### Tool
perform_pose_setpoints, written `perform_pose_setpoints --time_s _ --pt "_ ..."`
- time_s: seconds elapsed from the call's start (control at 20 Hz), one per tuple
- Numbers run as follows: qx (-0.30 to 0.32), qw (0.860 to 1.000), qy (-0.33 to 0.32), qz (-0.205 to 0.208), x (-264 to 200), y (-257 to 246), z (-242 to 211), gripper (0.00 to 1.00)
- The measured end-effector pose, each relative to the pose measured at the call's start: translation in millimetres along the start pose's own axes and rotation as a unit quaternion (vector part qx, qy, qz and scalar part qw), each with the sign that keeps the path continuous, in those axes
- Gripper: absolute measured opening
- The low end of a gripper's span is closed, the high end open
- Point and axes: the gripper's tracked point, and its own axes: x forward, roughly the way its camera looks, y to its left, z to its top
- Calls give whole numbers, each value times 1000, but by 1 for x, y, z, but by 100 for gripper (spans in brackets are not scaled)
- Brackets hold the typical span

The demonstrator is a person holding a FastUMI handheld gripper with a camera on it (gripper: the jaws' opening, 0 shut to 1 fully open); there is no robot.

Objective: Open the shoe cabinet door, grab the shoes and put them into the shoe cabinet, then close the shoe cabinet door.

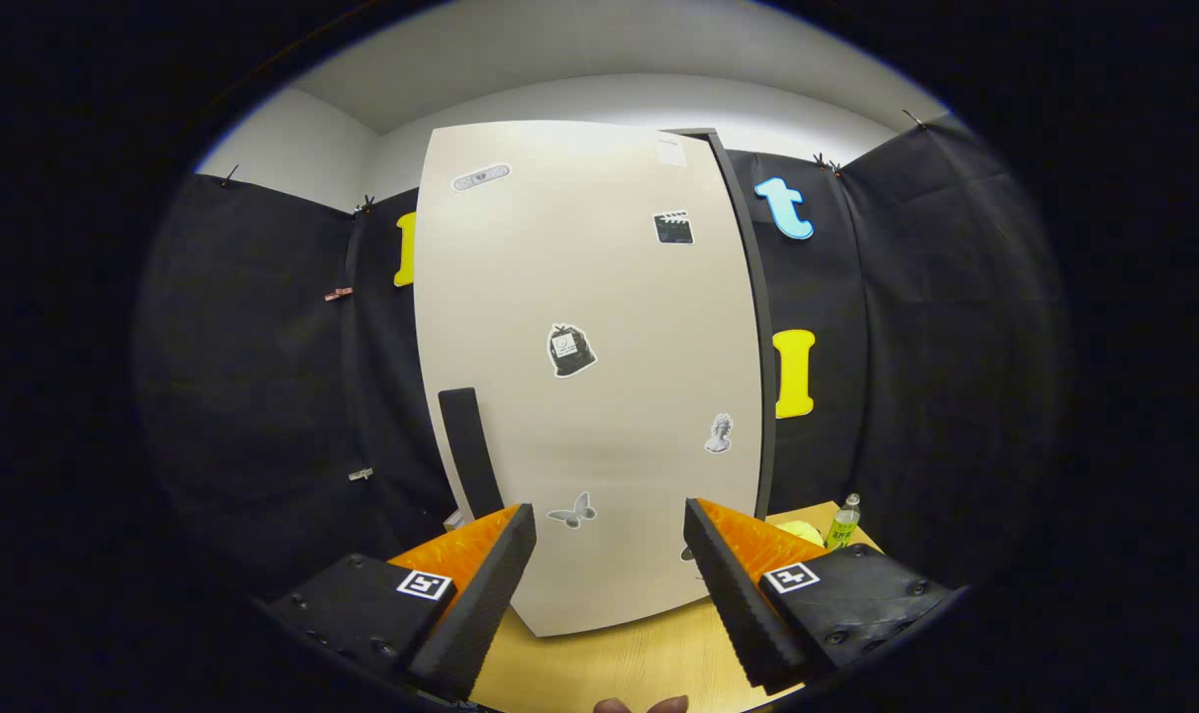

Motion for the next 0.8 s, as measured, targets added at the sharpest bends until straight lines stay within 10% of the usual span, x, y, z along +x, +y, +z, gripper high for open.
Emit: perform_pose_setpoints --time_s 0.8 --pt "-17 999 -12 -45 -7 -25 1 98"
